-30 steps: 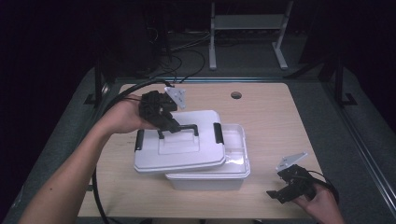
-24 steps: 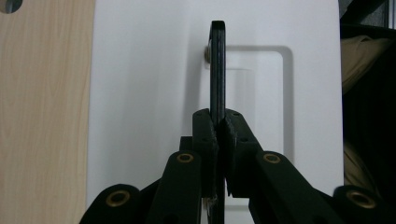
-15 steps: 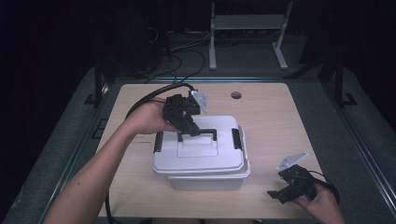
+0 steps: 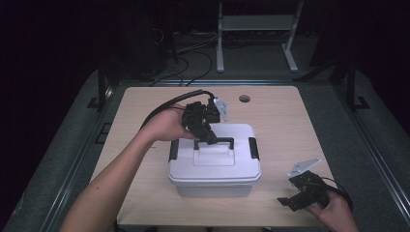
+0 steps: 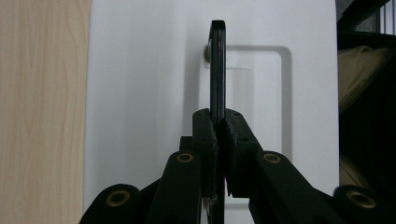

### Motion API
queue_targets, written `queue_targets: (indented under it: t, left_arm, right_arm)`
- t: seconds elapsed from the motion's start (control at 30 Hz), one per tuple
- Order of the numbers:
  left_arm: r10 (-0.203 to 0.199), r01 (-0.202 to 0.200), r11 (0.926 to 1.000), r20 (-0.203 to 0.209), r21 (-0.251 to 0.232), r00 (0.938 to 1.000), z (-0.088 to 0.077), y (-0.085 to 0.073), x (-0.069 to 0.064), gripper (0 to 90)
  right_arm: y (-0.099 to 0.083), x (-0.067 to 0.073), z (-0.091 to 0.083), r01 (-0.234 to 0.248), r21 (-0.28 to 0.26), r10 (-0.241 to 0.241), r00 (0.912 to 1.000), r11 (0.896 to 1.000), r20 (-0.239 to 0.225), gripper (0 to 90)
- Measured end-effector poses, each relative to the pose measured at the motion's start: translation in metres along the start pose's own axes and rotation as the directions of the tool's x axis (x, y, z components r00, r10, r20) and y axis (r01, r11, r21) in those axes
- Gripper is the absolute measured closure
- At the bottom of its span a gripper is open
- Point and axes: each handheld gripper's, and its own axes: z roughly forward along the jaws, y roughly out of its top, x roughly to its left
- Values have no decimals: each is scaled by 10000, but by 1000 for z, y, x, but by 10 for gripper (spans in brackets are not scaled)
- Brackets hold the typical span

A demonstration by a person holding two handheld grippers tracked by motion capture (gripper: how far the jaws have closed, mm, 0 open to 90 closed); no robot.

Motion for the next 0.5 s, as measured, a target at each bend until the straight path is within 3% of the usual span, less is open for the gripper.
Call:
queue_targets:
  t: [0.17,0.5]
  left_arm:
    - [6,-6,9997,8,251,10000,6,2,0,841]
    - [-75,76,10000,32,-53,10000,-4,-5,-3,703]
  right_arm:
    - [2,1,0,65,4,-65,10000,10000,-11,157]
    - [0,0,-1,40,-93,-40,10000,9999,22,157]
